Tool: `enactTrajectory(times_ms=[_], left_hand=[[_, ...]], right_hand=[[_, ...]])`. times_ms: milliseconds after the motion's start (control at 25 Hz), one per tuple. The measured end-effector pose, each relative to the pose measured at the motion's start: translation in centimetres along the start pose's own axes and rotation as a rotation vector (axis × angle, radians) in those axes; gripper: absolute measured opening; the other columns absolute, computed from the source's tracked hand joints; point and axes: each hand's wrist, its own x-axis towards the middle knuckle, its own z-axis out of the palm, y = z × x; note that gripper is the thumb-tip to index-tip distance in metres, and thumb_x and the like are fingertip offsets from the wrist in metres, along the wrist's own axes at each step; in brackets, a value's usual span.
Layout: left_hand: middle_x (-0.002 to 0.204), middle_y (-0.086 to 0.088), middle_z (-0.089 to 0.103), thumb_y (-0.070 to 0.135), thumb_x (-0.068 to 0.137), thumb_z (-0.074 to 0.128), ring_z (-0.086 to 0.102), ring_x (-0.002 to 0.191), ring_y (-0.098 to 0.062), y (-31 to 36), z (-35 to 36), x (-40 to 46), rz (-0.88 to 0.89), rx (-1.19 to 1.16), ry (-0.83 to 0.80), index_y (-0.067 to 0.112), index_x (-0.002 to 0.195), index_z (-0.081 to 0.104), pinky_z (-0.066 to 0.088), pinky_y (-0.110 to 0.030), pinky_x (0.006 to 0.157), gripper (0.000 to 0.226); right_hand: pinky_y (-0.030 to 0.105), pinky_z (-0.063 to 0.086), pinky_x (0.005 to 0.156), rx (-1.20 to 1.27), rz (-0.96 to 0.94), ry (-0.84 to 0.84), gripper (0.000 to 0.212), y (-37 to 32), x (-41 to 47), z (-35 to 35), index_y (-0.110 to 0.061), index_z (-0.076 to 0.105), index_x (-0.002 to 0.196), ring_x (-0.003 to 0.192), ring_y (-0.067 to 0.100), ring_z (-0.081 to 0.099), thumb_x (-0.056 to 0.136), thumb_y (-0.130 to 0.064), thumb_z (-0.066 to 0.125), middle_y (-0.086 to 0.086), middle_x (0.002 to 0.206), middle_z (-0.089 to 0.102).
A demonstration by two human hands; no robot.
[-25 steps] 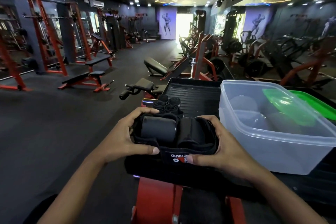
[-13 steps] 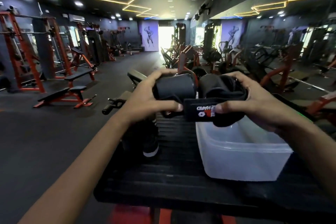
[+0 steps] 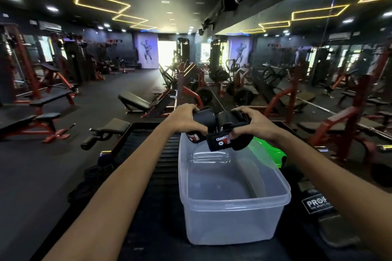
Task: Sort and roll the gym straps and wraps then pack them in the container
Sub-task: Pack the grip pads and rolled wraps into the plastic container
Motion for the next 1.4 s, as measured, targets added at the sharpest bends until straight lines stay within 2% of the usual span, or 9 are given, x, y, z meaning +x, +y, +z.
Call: enactTrajectory(times_ms=[160,360,480,640,800,1000,1120,1200,1400], left_hand=[[0.111,0.000,0.054,0.035,0.059,0.087,0.051,0.094,-0.015,-2.0,0.4,1.2,0.000,-0.013,-0.062,0.013,0.117,0.055,0.038,-0.024,0.072,0.070],[0.099,0.004,0.058,0.038,0.058,0.087,0.056,0.084,-0.010,-1.5,0.1,1.6,0.034,0.076,-0.195,0.016,0.103,0.057,0.047,-0.025,0.066,0.059],[0.101,0.001,0.061,0.047,0.055,0.084,0.059,0.088,-0.017,-1.3,1.7,1.6,0.033,0.256,-0.253,0.016,0.103,0.059,0.053,-0.036,0.077,0.062],[0.095,0.004,0.064,0.056,0.053,0.081,0.059,0.090,-0.019,-1.8,3.9,1.8,0.000,0.365,-0.316,0.019,0.097,0.061,0.044,-0.043,0.094,0.061],[0.101,0.001,0.064,0.058,0.058,0.079,0.057,0.102,-0.023,-1.7,4.8,2.2,-0.022,0.449,-0.415,0.015,0.102,0.062,0.024,-0.053,0.109,0.064],[0.109,0.000,0.058,0.056,0.066,0.076,0.050,0.118,-0.029,-0.2,5.1,2.3,-0.095,0.585,-0.538,0.017,0.107,0.059,0.001,-0.073,0.105,0.059],[0.120,-0.002,0.059,0.054,0.067,0.077,0.048,0.123,-0.030,0.0,5.2,2.3,-0.115,0.588,-0.548,0.017,0.113,0.058,-0.002,-0.077,0.104,0.062],[0.117,-0.001,0.061,0.052,0.067,0.078,0.050,0.121,-0.028,-0.3,5.2,2.1,-0.083,0.568,-0.529,0.018,0.112,0.059,0.001,-0.074,0.106,0.059],[0.111,0.000,0.063,0.049,0.069,0.077,0.054,0.116,-0.026,-0.8,5.4,1.7,-0.020,0.555,-0.441,0.018,0.102,0.058,0.003,-0.068,0.109,0.049]], right_hand=[[0.018,0.050,0.074,-0.108,-0.007,-0.133,0.074,1.1,1.6,0.0,-0.021,0.062,0.107,0.084,0.007,0.062,0.036,-0.028,0.083,-0.005,0.095,0.066],[0.019,0.044,0.067,-0.555,-0.072,-0.219,0.076,1.5,3.0,0.4,-0.018,0.052,0.103,0.090,0.017,0.057,0.034,-0.040,0.076,-0.002,0.099,0.059],[0.019,0.037,0.061,-0.733,-0.093,-0.258,0.075,1.4,3.9,0.4,-0.020,0.046,0.098,0.089,0.019,0.052,0.036,-0.048,0.076,-0.001,0.099,0.053],[0.028,0.040,0.073,-1.016,-0.100,-0.322,0.070,2.4,4.4,2.0,-0.017,0.039,0.097,0.094,0.026,0.051,0.055,-0.047,0.085,0.007,0.104,0.050],[0.035,0.047,0.088,-1.083,-0.018,-0.367,0.081,2.8,5.0,2.9,-0.008,0.042,0.116,0.108,0.030,0.053,0.061,-0.053,0.081,0.011,0.120,0.052],[0.030,0.044,0.075,-1.229,0.154,-0.488,0.076,1.1,5.4,3.5,-0.018,0.048,0.113,0.106,0.027,0.057,0.057,-0.054,0.084,0.005,0.117,0.059],[0.030,0.046,0.063,-1.206,0.165,-0.552,0.075,1.1,5.2,3.7,-0.023,0.043,0.106,0.098,0.024,0.058,0.052,-0.045,0.090,0.000,0.101,0.055],[0.031,0.048,0.065,-1.160,0.116,-0.505,0.074,1.5,4.8,3.7,-0.021,0.041,0.103,0.093,0.024,0.058,0.052,-0.041,0.091,-0.001,0.096,0.054],[0.030,0.041,0.076,-1.292,0.017,-0.361,0.083,2.1,4.1,4.1,-0.016,0.043,0.119,0.110,0.029,0.056,0.058,-0.056,0.083,0.009,0.117,0.060]])
